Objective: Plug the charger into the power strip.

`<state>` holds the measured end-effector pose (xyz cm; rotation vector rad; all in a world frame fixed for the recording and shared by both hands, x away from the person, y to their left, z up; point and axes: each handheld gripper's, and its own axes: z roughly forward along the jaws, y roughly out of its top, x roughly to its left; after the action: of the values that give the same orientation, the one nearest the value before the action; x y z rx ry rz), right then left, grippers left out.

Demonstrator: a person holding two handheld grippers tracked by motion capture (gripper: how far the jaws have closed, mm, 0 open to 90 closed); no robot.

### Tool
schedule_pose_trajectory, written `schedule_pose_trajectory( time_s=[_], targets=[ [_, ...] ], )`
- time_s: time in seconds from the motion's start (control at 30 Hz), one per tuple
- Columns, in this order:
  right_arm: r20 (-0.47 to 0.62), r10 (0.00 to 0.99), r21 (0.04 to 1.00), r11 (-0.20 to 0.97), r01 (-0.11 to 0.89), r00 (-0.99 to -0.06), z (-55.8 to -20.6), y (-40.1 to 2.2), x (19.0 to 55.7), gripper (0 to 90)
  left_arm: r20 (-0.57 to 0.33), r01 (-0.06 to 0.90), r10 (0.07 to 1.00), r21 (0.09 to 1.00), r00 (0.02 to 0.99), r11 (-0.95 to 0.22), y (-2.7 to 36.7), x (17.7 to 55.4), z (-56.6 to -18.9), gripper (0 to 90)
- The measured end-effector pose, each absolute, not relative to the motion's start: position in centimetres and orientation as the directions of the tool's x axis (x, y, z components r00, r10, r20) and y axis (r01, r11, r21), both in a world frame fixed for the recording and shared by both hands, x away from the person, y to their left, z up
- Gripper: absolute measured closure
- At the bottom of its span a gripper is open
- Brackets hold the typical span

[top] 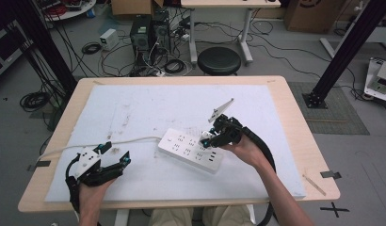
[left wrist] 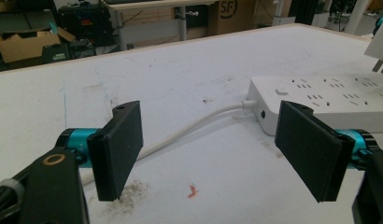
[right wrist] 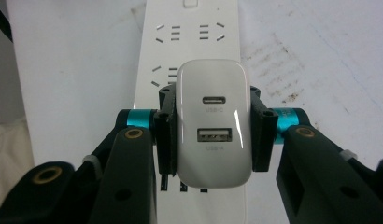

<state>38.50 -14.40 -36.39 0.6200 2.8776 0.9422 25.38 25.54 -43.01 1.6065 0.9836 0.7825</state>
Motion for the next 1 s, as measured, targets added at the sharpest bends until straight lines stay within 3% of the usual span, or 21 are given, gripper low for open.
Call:
schedule_pose_trajectory(
  time_s=[0.23,1.0],
  targets=[
    [0.056,0.388,0.526,0.772,0.358,-0.92,-36.5,-13.4,38.5,63.2,0.011,0.209,0.892,0.971,0.452,-0.117,25.5,25.4,-43.0,23.5],
    [0.022,0.379,0.481,0.807,0.342,-0.925,-37.1,-12.3,38.5,63.5,0.01,0.205,0.892,0.972,0.452,-0.115,25.6,25.2,-43.0,23.5]
  ],
)
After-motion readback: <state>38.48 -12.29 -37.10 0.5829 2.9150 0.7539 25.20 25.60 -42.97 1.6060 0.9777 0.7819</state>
